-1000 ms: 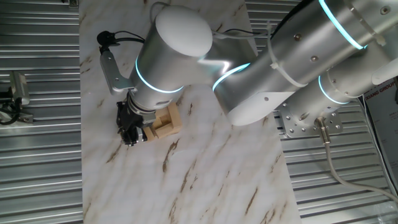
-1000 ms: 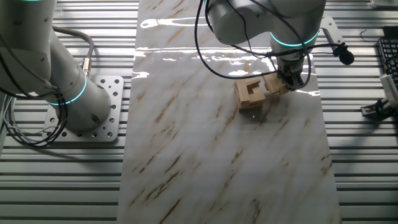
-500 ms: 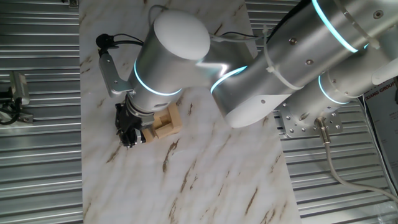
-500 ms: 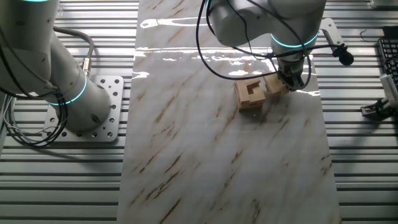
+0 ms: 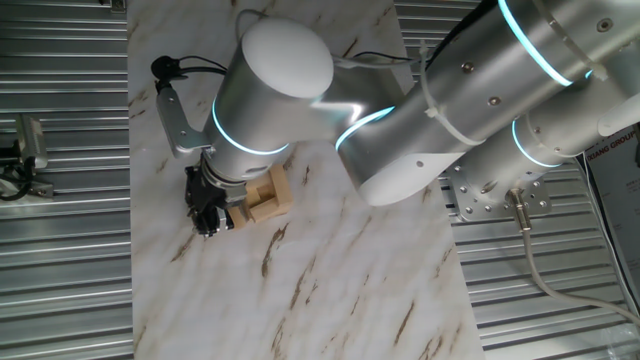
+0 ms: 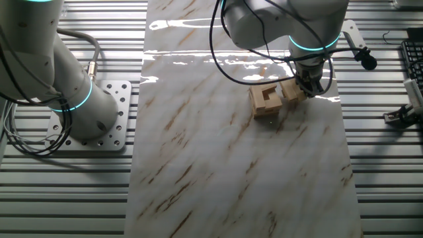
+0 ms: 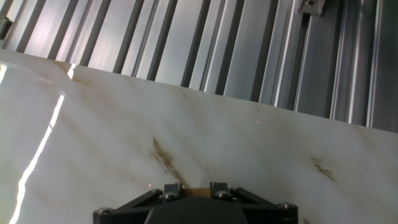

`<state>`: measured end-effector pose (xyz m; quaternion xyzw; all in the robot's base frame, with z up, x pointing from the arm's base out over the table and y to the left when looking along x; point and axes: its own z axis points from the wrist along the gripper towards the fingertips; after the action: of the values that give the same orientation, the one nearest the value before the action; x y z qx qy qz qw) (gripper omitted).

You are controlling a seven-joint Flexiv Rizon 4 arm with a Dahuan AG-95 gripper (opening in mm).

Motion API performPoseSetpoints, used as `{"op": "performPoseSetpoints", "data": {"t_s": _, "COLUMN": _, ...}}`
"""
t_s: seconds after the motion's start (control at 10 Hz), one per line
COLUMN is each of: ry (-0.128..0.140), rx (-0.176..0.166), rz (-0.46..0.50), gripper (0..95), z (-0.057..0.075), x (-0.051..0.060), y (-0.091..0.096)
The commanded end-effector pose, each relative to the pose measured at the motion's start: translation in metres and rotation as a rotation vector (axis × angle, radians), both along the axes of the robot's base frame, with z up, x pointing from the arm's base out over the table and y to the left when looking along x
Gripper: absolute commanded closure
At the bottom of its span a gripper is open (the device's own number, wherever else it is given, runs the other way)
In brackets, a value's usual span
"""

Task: Play Jenga

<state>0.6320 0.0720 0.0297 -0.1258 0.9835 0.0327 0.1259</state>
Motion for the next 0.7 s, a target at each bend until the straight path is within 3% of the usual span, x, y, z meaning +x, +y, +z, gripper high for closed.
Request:
{"op": "performPoseSetpoints", "data": {"t_s": 0.1, "ry": 0.000, "rx": 0.003, "rz": 0.001, "gripper": 95.0, "z": -0.0017, "x": 0.0013, "y": 0.0009}}
{"op": "performPoseSetpoints", "data": {"t_s": 0.7, "ry": 0.013, "rx": 0.000, "rz": 0.002, "gripper": 95.0, "z": -0.0068, "x": 0.0019, "y": 0.0001}}
